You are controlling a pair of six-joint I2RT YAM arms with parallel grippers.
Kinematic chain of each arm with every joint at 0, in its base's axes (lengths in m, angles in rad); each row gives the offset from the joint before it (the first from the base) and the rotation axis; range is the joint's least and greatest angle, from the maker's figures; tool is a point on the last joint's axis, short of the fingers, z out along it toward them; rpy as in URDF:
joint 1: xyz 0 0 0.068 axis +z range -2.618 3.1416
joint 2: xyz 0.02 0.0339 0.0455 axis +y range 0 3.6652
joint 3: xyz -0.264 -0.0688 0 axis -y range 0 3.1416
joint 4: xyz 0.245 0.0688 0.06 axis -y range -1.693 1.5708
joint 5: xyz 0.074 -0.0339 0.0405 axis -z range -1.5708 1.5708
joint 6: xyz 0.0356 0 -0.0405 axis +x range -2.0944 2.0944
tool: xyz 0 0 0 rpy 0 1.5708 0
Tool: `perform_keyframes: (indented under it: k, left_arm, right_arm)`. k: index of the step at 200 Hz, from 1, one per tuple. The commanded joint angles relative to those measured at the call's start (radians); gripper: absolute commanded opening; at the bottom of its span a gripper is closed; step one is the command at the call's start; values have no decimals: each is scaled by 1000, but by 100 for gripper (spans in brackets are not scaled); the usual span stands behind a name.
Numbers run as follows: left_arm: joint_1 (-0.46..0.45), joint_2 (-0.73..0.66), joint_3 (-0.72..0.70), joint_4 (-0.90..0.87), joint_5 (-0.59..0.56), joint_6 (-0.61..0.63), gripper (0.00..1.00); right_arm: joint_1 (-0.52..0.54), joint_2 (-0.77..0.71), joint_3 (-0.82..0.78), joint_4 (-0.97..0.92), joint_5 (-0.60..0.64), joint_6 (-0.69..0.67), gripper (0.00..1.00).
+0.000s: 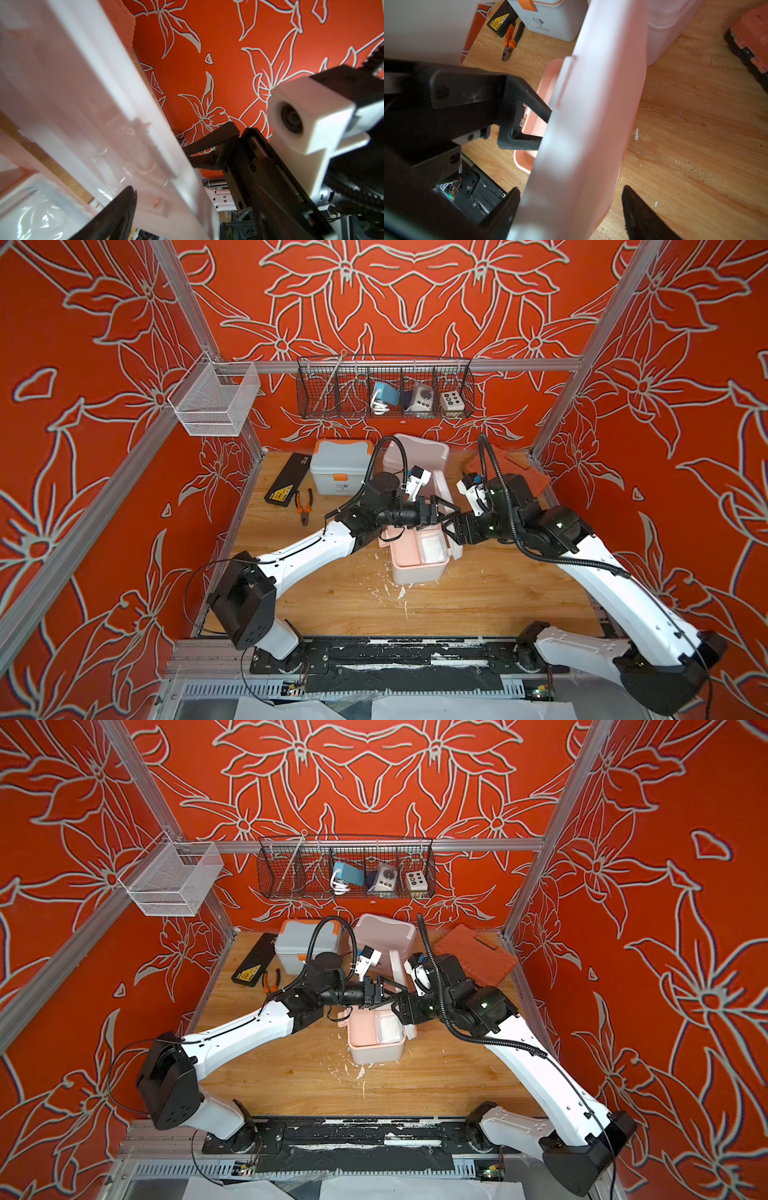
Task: Open first aid kits and take out gauze
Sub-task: Open the lid of the first aid kit, then pick up the gauze from the first aid kit.
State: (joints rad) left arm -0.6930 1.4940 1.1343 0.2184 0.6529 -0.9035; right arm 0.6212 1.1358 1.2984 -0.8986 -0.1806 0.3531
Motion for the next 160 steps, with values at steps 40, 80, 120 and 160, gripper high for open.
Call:
perform_keyframes:
  k: [40, 80, 120, 160]
  left_arm:
    - [89, -214, -153, -264, -380, 207, 85]
    - [122, -248, -218, -395, -590, 299, 86]
    - [124, -163, -211, -434, -612, 329, 85]
    - [123, -105, -229, -429, -630, 336, 83]
  right_arm:
    - [5, -14, 37, -50, 96, 12, 74]
    - [7, -12, 35, -59, 124, 17, 73]
    - [5, 9, 63, -137, 237, 35, 70]
    - [-11, 9, 72, -216, 324, 47, 70]
